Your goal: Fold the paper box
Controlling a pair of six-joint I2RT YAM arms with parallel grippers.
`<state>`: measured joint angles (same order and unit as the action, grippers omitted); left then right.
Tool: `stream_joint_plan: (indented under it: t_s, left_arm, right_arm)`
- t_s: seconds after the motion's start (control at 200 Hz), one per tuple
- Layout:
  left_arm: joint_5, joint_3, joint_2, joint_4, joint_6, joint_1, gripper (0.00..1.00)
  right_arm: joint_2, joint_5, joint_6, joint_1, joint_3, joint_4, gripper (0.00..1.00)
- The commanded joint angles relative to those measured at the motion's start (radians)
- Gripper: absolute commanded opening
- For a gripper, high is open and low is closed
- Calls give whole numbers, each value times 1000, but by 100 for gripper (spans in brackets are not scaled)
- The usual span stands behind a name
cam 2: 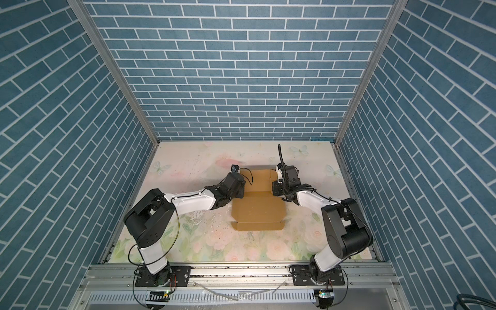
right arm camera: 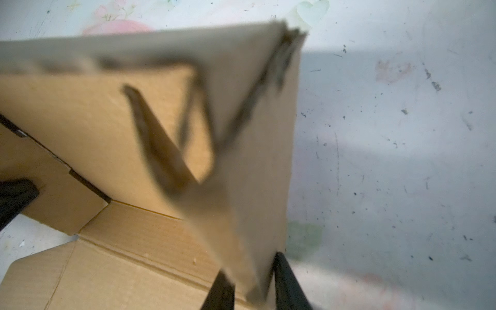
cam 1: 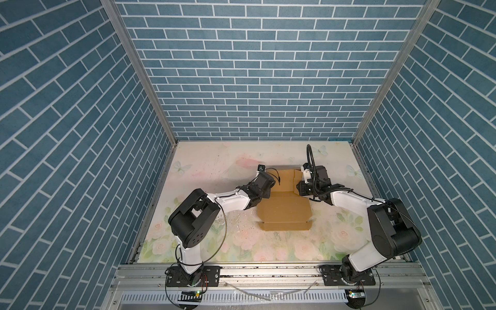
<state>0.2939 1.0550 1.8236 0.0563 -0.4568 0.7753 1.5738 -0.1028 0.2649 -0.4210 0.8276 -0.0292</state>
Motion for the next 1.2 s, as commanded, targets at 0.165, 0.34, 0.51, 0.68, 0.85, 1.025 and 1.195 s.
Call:
stream_joint_plan:
  t_s: [0.165, 0.34, 0.51, 0.68, 0.85, 1.025, 1.195]
  left_arm:
    - [-80, -43, 62, -79, 2, 5, 0]
    - [-81, -40, 59, -81, -11, 5, 0]
    - [-86, -39, 51, -84, -29, 5, 0]
    - [-81, -42, 45, -97, -55, 9, 0]
    - [-85, -38, 36, -117, -88, 10, 0]
    - [-94, -35, 23, -131, -98, 12, 0]
    - [-104, -30, 27, -133, -87, 12, 0]
  right_arm:
    - [-5, 38, 17, -27, -35, -124, 22]
    - [6, 88, 16, -43, -28, -92, 15]
    - [5, 152, 10, -74, -2, -27, 12]
    - [6, 228, -4, -116, 22, 27, 11]
    - [3, 326, -9, -171, 58, 104, 9]
    - [17, 424, 1, -218, 102, 182, 10]
    - [30, 463, 23, -225, 93, 160, 13]
